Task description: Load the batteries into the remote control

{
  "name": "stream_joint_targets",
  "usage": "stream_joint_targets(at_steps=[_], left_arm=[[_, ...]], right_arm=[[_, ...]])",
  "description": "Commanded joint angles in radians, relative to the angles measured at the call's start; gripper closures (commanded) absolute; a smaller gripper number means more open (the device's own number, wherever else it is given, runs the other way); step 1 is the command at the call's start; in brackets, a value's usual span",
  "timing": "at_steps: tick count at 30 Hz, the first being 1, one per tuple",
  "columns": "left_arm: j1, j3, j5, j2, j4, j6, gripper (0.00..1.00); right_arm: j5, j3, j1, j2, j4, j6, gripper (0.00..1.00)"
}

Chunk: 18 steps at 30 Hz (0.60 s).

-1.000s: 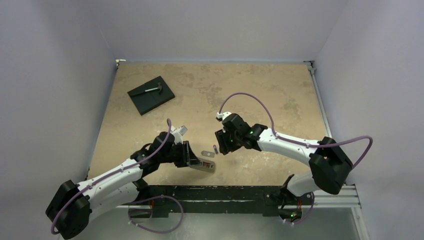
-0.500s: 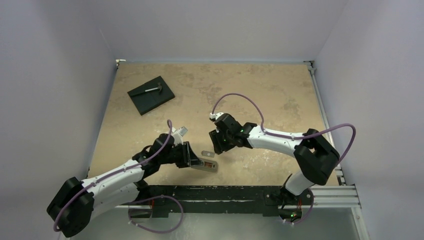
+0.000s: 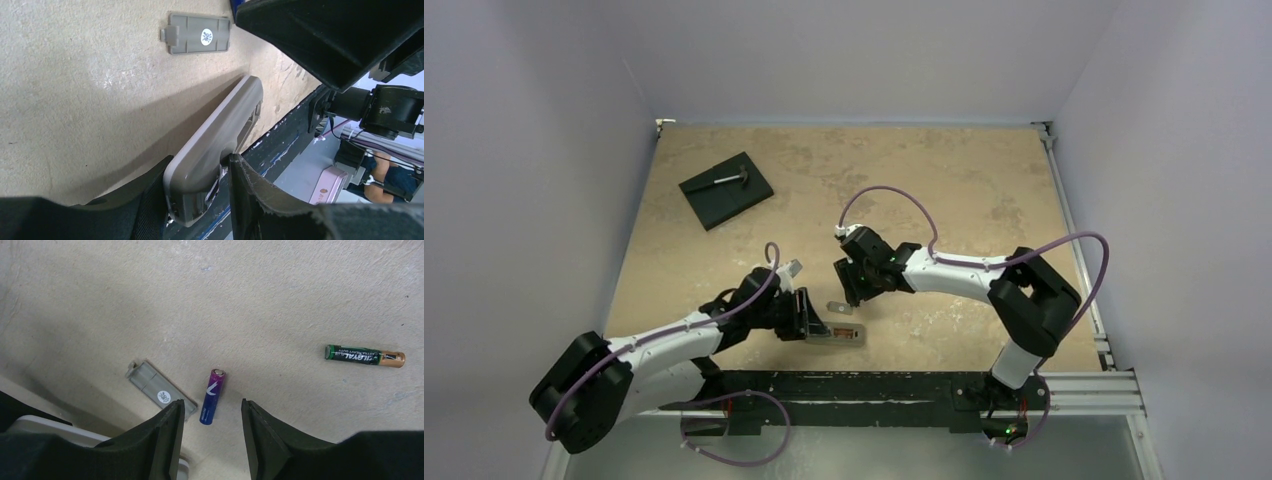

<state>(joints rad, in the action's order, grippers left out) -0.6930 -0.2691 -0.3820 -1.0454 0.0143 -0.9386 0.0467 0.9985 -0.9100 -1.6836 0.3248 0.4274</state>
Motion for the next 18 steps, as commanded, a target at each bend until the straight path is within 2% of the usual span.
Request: stream_joint_targets(at_steps=[1,8,15,16,18], left_arm=[[0.004,0.008,0.087,-0.046,-0.078,0.072,0.59],[0.003,-0.036,0.144,-0.090,-0.130,0.088,0.53],[0.004,-0.115,0.215,-0.109,-0.225,0.111,0.45],[0.004,-0.124,0.225,-0.111,-0.239,0.113,0.40],[0.003,-0.140,0.245,-0.115,-0.268,0.115,0.38]], right_arm=[[0.039,0.040,-0.006,-0.009,-0.015,0.020,0.47],[0.041,0.044,-0.007,-0.033,-0.018,0.025,0.50],[0.043,0.046,-0.009,-0.043,-0.015,0.024,0.58],[0.045,0.045,-0.009,-0.043,-0.013,0.022,0.59],[0.050,0.043,-0.010,-0.042,-0.009,0.022,0.59]])
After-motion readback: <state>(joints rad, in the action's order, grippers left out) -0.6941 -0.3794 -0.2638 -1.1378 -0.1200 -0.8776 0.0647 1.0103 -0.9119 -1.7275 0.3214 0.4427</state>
